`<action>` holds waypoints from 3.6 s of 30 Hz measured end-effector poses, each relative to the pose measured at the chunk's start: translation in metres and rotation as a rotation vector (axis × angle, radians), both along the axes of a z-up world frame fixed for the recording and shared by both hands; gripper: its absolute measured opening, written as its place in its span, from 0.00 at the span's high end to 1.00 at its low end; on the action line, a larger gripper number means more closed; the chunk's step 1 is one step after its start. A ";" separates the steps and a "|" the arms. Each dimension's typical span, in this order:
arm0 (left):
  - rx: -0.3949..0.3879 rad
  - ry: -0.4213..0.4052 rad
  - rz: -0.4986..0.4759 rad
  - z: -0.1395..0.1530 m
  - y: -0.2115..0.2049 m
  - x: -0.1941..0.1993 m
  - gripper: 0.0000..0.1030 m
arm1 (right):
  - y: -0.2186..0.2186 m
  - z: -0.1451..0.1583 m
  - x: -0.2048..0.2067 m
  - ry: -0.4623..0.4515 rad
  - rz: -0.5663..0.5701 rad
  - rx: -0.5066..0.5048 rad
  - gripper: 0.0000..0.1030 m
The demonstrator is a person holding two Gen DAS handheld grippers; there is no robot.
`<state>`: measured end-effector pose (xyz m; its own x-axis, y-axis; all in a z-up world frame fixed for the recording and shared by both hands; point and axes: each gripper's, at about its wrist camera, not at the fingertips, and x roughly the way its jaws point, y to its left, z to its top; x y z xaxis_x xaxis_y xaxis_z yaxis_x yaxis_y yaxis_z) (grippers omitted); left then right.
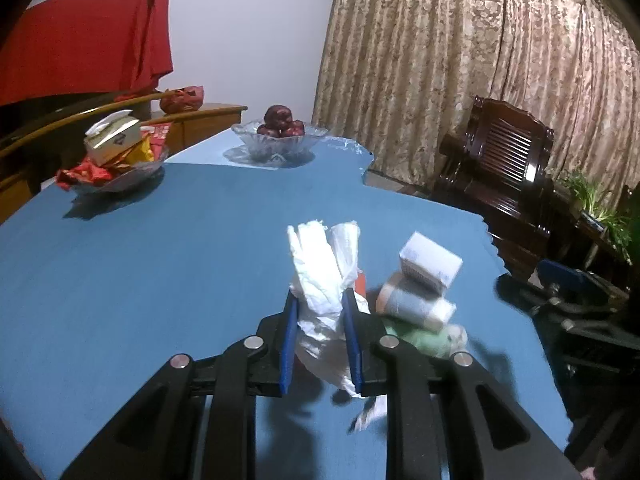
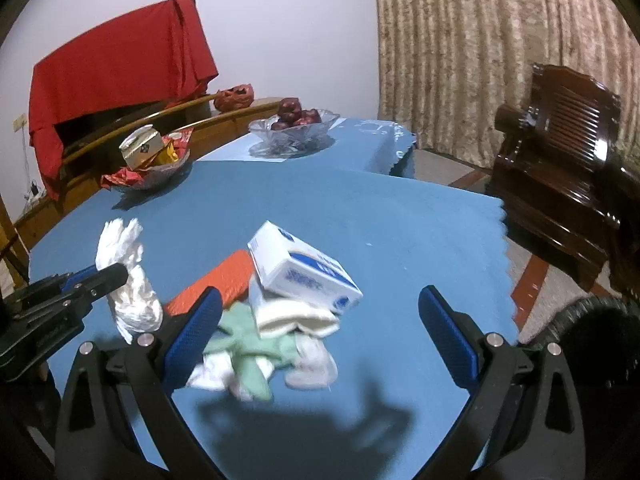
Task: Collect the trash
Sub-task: 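Grasp the white tissue with the left gripper while the right grasps the white box, then carry the white tissue and white box over the bin with both grippers, then open both grippers to drop the tissue and box into the bin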
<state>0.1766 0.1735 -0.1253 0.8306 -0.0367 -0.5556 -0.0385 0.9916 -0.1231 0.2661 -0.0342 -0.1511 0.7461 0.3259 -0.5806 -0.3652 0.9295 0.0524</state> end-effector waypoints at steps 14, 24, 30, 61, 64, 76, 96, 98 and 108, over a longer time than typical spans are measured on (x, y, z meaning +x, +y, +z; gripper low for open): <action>-0.008 0.005 -0.014 -0.009 0.008 0.043 0.79 | 0.036 -0.039 0.059 0.067 0.047 -0.055 0.21; -0.015 0.010 -0.023 -0.014 0.003 0.052 0.79 | 0.033 -0.038 0.068 0.076 0.094 -0.027 0.57; -0.002 -0.011 -0.040 -0.003 -0.011 0.049 0.79 | 0.021 -0.019 0.061 0.036 0.077 -0.011 0.66; -0.050 -0.085 -0.342 0.064 -0.177 -0.018 0.79 | -0.157 0.071 -0.095 -0.073 -0.200 0.018 0.70; -0.047 -0.085 -0.392 0.063 -0.204 -0.024 0.79 | -0.180 0.068 -0.108 -0.068 -0.248 0.011 0.71; -0.047 -0.063 -0.551 0.052 -0.293 -0.028 0.79 | -0.266 0.040 -0.154 -0.011 -0.430 0.002 0.71; -0.059 0.051 -0.670 0.014 -0.352 -0.014 0.56 | -0.314 0.000 -0.163 0.077 -0.548 -0.011 0.47; -0.062 0.050 -0.663 0.013 -0.351 -0.014 0.53 | -0.316 -0.001 -0.164 0.072 -0.558 -0.010 0.40; -0.039 -0.039 -0.563 0.038 -0.304 -0.022 0.16 | -0.301 0.025 -0.173 -0.007 -0.562 -0.013 0.05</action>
